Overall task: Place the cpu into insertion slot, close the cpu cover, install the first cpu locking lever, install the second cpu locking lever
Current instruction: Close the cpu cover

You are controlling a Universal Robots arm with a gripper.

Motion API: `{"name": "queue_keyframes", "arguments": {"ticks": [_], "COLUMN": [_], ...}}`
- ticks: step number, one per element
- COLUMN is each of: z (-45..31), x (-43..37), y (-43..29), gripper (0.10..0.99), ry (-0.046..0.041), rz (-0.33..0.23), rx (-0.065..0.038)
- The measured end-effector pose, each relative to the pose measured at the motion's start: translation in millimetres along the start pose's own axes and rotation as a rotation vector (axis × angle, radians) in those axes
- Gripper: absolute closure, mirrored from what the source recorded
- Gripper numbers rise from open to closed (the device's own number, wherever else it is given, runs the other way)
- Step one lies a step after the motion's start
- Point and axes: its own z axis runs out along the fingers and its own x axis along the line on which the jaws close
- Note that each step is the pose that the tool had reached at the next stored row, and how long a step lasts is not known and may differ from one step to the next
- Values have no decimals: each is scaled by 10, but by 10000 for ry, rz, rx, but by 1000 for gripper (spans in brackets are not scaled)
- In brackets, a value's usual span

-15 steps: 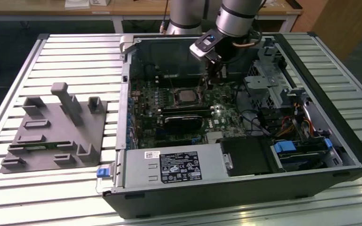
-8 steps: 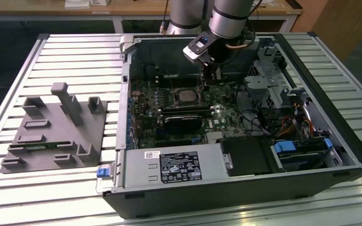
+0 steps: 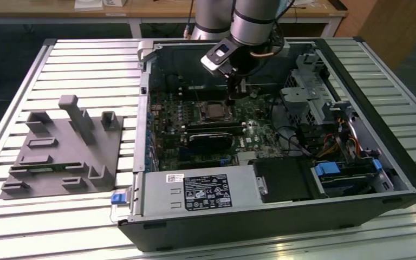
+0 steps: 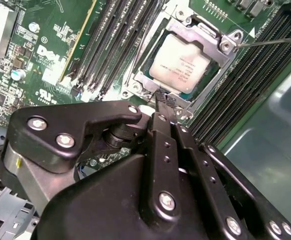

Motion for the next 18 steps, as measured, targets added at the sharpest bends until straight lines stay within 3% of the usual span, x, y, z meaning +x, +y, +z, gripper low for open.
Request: {"name": "queue_keyframes", "arguments": {"ticks": [3,5,6,10,16,18], "z": [17,39,47,80,117,125], "x": [-3,-8,-9,-12,-10,-13], "y": [-43,-99,-115,-181,-238,-248], "gripper": [980,980,980,980,980,980], "ry": [-1,3,15,151,512,533], "rz": [9,15,14,-8,-153,-222], "rx": [-234,-470,-510,-593,-655,-683]}}
